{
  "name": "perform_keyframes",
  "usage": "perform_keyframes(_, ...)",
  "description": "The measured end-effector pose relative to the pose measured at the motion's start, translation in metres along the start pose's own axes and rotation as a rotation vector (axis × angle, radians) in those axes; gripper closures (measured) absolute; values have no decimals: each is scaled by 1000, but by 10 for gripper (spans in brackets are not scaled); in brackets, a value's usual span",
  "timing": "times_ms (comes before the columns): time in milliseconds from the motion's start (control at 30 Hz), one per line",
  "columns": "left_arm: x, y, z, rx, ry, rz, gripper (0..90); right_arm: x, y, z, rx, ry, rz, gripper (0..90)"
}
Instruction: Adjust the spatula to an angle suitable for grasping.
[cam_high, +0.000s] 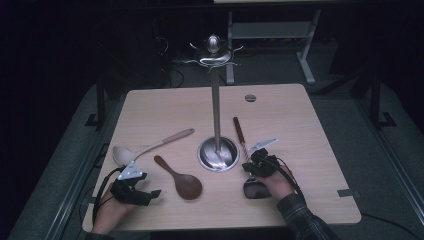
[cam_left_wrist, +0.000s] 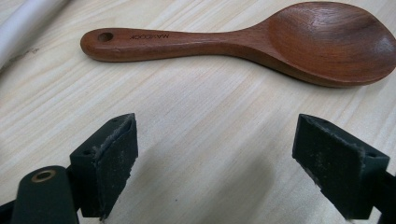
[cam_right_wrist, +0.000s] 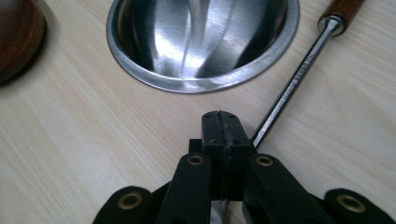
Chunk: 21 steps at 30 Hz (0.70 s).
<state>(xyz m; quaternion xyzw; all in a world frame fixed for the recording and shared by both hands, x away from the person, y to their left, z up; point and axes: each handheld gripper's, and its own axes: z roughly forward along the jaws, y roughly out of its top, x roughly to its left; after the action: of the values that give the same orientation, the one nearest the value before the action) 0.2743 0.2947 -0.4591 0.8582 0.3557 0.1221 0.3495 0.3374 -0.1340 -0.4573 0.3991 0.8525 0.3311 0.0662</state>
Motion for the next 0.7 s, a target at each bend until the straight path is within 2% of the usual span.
perform_keyframes(233,-1,0,0,-1,-1,-2,137,-14,-9,-8,15,-37,26,899)
perform_keyframes(700,0,0,0,0,1,0,139,-49,-22,-26,0,-112,85,899)
